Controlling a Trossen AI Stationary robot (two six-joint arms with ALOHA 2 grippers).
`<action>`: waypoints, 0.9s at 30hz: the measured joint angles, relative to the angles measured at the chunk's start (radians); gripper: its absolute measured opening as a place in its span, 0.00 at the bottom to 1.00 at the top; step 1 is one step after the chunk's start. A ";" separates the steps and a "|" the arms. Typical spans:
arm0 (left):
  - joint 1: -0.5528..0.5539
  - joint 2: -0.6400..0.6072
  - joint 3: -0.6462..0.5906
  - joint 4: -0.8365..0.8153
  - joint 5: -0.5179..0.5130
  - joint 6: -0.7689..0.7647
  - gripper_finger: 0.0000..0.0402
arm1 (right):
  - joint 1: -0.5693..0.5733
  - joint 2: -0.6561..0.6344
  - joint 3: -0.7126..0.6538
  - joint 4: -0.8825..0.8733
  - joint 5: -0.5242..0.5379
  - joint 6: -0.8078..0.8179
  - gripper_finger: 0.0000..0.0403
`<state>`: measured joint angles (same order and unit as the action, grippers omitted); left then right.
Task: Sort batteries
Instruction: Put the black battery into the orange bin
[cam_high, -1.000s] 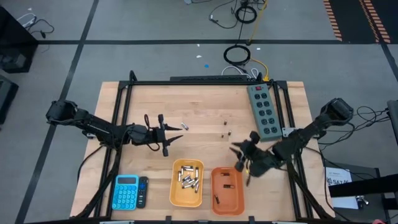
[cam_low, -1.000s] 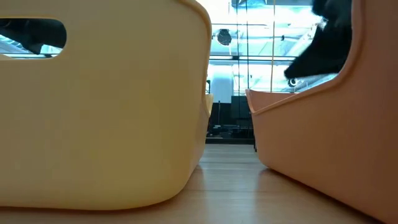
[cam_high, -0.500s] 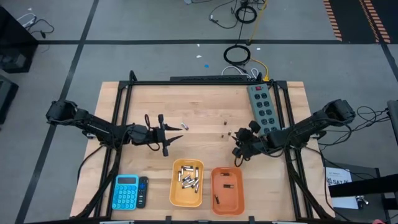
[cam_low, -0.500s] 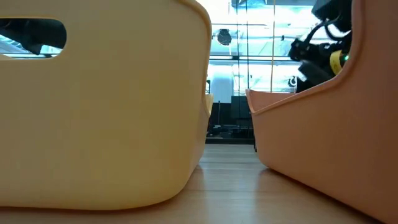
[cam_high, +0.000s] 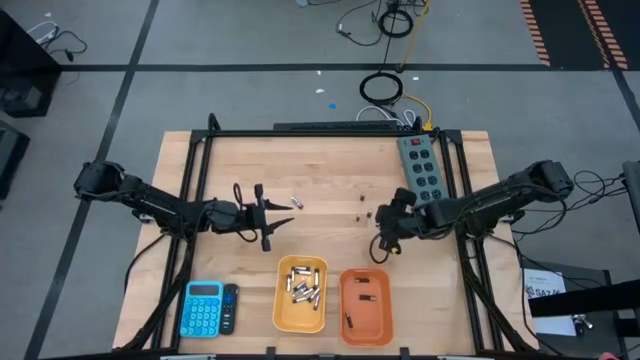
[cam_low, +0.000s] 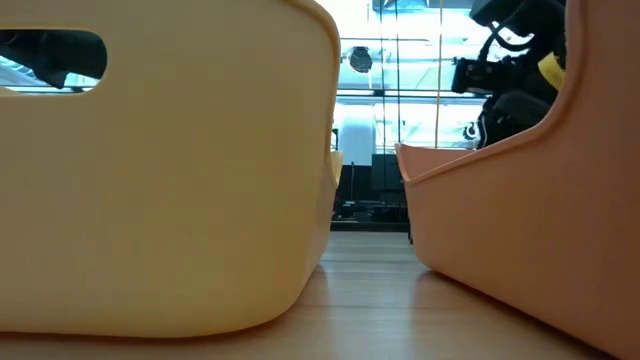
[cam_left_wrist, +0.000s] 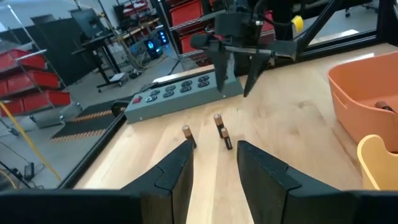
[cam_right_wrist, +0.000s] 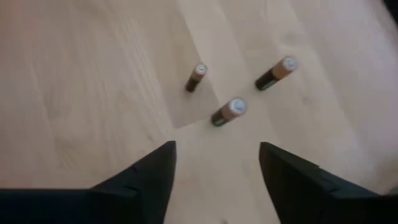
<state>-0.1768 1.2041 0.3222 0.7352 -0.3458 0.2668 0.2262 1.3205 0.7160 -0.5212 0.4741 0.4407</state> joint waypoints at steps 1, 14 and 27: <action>0.000 0.000 0.000 -0.006 0.000 -0.007 0.33 | -0.005 0.000 0.009 -0.007 0.001 -0.022 0.58; 0.000 0.000 0.000 -0.042 0.000 -0.035 0.33 | -0.030 0.000 0.059 0.035 0.007 0.024 0.43; 0.000 0.000 0.000 -0.038 0.000 -0.044 0.33 | -0.180 0.031 0.059 0.043 -0.139 -0.088 0.40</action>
<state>-0.1768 1.2037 0.3218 0.6968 -0.3454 0.2226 0.0460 1.3518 0.7750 -0.4784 0.3351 0.3523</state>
